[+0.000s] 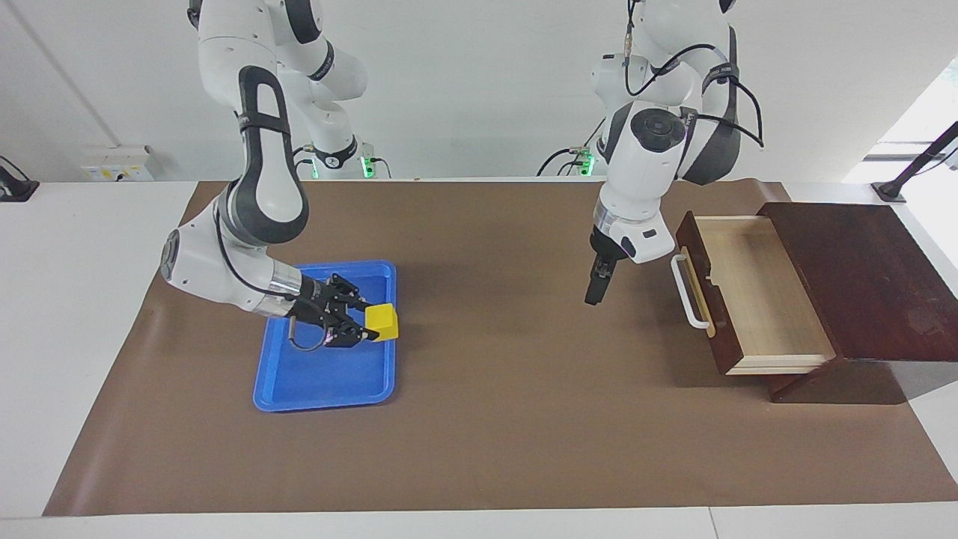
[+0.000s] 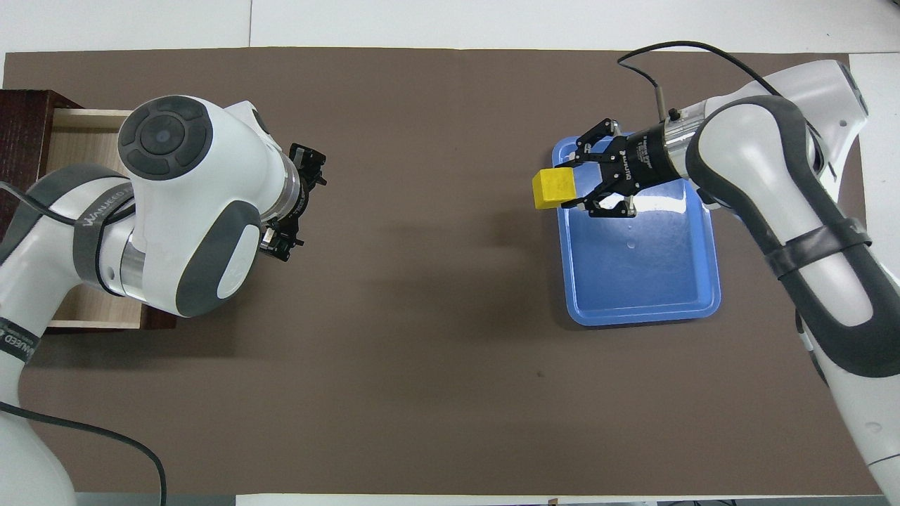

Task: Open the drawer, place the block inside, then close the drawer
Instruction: 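Carry the block toward the left gripper while the left gripper approaches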

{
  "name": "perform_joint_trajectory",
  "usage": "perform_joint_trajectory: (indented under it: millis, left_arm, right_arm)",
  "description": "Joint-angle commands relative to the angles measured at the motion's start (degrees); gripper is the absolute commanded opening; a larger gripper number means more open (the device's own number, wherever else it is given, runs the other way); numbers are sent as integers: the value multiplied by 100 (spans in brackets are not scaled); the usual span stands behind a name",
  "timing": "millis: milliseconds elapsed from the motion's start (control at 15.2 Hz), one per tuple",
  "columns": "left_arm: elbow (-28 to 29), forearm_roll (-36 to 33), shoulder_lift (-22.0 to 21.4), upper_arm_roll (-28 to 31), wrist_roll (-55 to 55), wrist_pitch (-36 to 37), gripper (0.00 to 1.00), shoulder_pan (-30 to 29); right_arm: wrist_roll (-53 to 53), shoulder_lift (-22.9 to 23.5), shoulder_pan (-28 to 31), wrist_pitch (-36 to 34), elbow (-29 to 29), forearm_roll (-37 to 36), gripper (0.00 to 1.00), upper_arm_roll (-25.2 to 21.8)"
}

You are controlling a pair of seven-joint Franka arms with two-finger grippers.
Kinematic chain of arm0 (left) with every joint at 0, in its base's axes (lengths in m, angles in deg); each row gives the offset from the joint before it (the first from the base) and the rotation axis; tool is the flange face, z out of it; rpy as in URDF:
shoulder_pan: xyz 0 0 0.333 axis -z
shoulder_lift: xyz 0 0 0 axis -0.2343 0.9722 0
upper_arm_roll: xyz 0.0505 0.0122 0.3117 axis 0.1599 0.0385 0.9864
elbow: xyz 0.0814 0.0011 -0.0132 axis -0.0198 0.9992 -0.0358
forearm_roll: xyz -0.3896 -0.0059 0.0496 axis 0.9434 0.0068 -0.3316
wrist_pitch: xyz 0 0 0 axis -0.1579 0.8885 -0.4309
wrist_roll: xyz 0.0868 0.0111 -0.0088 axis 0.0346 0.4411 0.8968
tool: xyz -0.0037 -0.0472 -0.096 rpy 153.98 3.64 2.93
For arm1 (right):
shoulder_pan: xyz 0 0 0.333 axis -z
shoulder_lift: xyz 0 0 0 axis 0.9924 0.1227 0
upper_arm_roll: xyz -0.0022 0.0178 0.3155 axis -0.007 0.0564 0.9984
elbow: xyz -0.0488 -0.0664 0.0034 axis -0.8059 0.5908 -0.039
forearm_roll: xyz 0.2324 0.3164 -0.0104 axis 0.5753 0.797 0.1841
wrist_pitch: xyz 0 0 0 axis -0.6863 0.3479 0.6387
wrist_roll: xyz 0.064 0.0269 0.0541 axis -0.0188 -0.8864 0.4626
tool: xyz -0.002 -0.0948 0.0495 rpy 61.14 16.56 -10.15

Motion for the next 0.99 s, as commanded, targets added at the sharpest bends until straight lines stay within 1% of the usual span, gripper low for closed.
perform_joint_trajectory:
  millis: [0,66,197,263,329,395,461,526,592,724,921]
  left_arm:
    - [5,73,-6,57,1108,-148,100,171]
    - [-100,100,20,57,1251,-105,100,337]
    - [-407,397,73,66,1366,175,100,548]
    - [-704,486,273,74,1584,307,100,628]
    - [-1073,495,484,74,2013,291,100,681]
    - [-1285,504,582,66,2270,256,100,716]
    - [-1270,495,600,48,2272,230,100,778]
    - [-1096,495,540,65,2281,195,100,970]
    - [-911,478,487,66,2281,168,100,1015]
    - [-673,478,381,66,2351,-15,100,1015]
    - [-576,487,372,74,2833,-16,100,1015]
  right_arm:
    - [805,-68,-574,334,104,-23,0,1]
    - [999,-68,-802,519,104,-32,0,1]
    - [1377,-68,-1312,984,69,-32,0,-8]
    - [1501,-68,-1445,1117,60,-32,0,1]
    - [1554,-68,-1568,1205,43,-32,0,1]
    - [1572,-68,-1665,1258,34,-32,0,1]
    - [1598,-77,-1701,1311,16,-32,0,1]
    - [1599,-77,-1701,1320,7,-32,0,1]
    - [1590,-77,-1710,1312,-1,-32,0,10]
    - [1581,-86,-1797,1311,-10,-32,0,10]
    - [1564,-86,-1815,1311,-28,-32,0,10]
